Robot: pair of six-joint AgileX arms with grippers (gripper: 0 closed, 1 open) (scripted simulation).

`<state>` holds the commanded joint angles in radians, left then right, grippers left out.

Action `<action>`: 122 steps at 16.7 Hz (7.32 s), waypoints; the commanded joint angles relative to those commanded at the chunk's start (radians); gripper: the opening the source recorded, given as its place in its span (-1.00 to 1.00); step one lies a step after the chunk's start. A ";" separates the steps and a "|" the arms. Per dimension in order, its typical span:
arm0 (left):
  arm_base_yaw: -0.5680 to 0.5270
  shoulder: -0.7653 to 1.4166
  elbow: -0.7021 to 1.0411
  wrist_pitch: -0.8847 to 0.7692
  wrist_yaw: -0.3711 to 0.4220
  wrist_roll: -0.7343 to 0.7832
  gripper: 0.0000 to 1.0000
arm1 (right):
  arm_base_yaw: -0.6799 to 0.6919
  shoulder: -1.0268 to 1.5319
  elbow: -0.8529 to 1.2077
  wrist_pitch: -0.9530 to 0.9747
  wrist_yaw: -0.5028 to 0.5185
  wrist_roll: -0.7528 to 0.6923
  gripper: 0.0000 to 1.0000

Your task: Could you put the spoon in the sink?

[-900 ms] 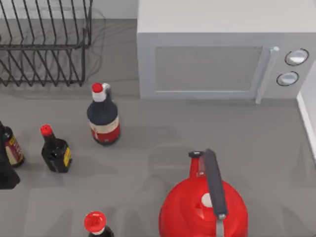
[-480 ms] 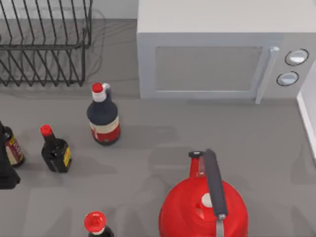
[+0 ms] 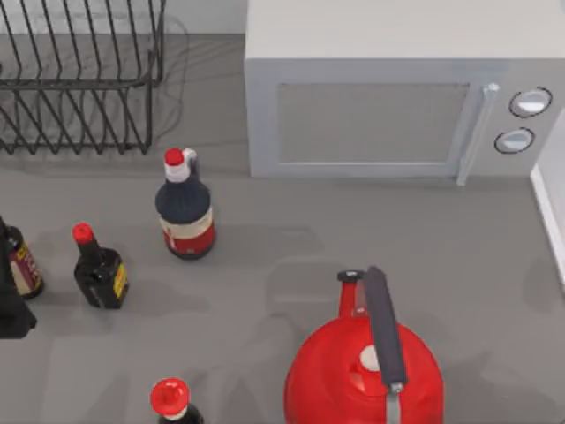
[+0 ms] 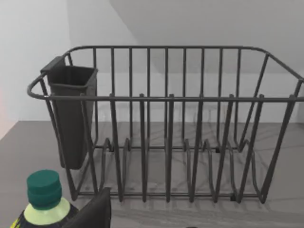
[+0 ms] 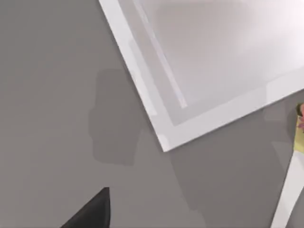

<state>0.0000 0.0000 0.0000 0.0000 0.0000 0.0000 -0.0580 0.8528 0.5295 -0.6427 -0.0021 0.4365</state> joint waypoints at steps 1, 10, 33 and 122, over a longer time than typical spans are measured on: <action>0.000 0.000 0.000 0.000 0.000 0.000 1.00 | -0.006 0.087 0.050 -0.062 0.000 0.042 1.00; 0.000 0.000 0.000 0.000 0.000 0.000 1.00 | -0.042 0.542 0.354 -0.407 0.006 0.284 1.00; 0.000 0.000 0.000 0.000 0.000 0.000 1.00 | -0.040 0.769 0.107 0.061 0.006 0.293 0.85; 0.000 0.000 0.000 0.000 0.000 0.000 1.00 | -0.098 1.735 1.889 -0.739 0.021 0.239 -0.85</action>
<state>0.0000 0.0000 0.0000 0.0000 0.0000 0.0000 -0.1558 2.5877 2.4189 -1.3813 0.0190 0.6750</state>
